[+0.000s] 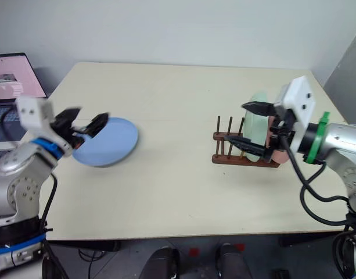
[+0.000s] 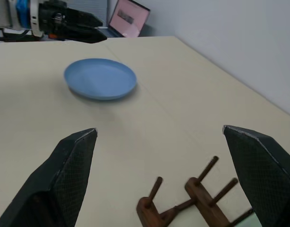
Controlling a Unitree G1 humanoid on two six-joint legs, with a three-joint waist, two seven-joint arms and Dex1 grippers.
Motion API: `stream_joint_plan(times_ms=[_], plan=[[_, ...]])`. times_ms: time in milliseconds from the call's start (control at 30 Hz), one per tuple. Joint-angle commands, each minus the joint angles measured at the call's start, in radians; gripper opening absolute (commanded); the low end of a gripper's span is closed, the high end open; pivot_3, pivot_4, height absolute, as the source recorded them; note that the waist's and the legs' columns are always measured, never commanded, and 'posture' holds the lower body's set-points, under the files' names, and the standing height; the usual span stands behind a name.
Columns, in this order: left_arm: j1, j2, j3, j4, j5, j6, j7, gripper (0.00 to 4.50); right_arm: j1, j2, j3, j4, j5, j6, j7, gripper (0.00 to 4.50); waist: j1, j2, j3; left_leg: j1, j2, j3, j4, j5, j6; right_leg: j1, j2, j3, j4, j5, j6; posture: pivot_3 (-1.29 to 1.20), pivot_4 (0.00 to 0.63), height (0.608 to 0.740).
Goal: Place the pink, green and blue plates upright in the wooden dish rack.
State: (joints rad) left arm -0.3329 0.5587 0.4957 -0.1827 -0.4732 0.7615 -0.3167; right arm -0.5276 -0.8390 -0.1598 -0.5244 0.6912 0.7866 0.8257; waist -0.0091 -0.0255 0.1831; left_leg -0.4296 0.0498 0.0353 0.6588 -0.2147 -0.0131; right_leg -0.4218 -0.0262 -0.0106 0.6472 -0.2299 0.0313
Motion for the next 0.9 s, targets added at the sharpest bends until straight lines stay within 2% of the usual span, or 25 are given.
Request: stream_joint_plan(times_ms=[33,200,267,433,633,900], plan=[[-0.021,-0.052,0.098,-0.004,-0.052,0.087,0.123,4.50,-0.049,0.018,0.014,0.023,0.013,-0.033,0.016,4.45,0.008,-0.002,0.001,-0.001,0.000,-0.001,0.001,0.000,0.000,0.000,0.000,-0.001,0.000,0.000,0.000,0.00,0.150,0.740],[-0.049,-0.129,0.171,0.036,-0.060,0.160,0.276,4.50,-0.068,0.028,0.021,0.034,0.043,-0.015,0.025,4.45,0.027,-0.004,0.000,-0.002,-0.002,-0.001,0.002,0.000,0.000,0.001,-0.003,-0.002,0.000,0.000,-0.002,0.00,0.150,0.740],[-0.056,-0.146,0.155,0.064,-0.063,0.194,0.287,4.50,-0.067,0.023,0.027,0.032,0.045,-0.017,0.031,4.45,0.027,-0.004,0.000,-0.002,-0.002,0.000,0.002,0.000,0.000,0.001,-0.005,-0.001,0.000,0.001,-0.003,0.00,0.150,0.740],[-0.140,-0.213,0.206,0.155,-0.100,0.238,0.376,4.50,-0.069,0.013,0.027,0.030,0.059,-0.004,0.034,4.45,0.029,-0.005,-0.001,-0.002,-0.003,0.000,0.002,0.000,0.000,0.001,-0.005,-0.002,-0.001,0.002,-0.002,0.00,0.150,0.740],[-0.194,-0.238,0.225,0.228,-0.109,0.275,0.447,4.50,-0.056,-0.002,0.022,0.017,0.065,0.006,0.035,4.45,0.027,-0.005,-0.001,-0.002,-0.003,-0.001,0.002,0.000,0.000,0.001,-0.003,-0.002,0.000,0.003,-0.002,0.00,0.150,0.740],[-0.238,-0.234,0.213,0.282,-0.111,0.279,0.469,3.07,-0.044,-0.013,0.037,0.005,0.043,-0.007,0.035,4.50,0.028,-0.005,-0.001,-0.002,-0.003,0.000,0.002,0.000,0.000,0.001,-0.004,-0.002,0.000,0.004,-0.003,0.00,0.150,0.740]])
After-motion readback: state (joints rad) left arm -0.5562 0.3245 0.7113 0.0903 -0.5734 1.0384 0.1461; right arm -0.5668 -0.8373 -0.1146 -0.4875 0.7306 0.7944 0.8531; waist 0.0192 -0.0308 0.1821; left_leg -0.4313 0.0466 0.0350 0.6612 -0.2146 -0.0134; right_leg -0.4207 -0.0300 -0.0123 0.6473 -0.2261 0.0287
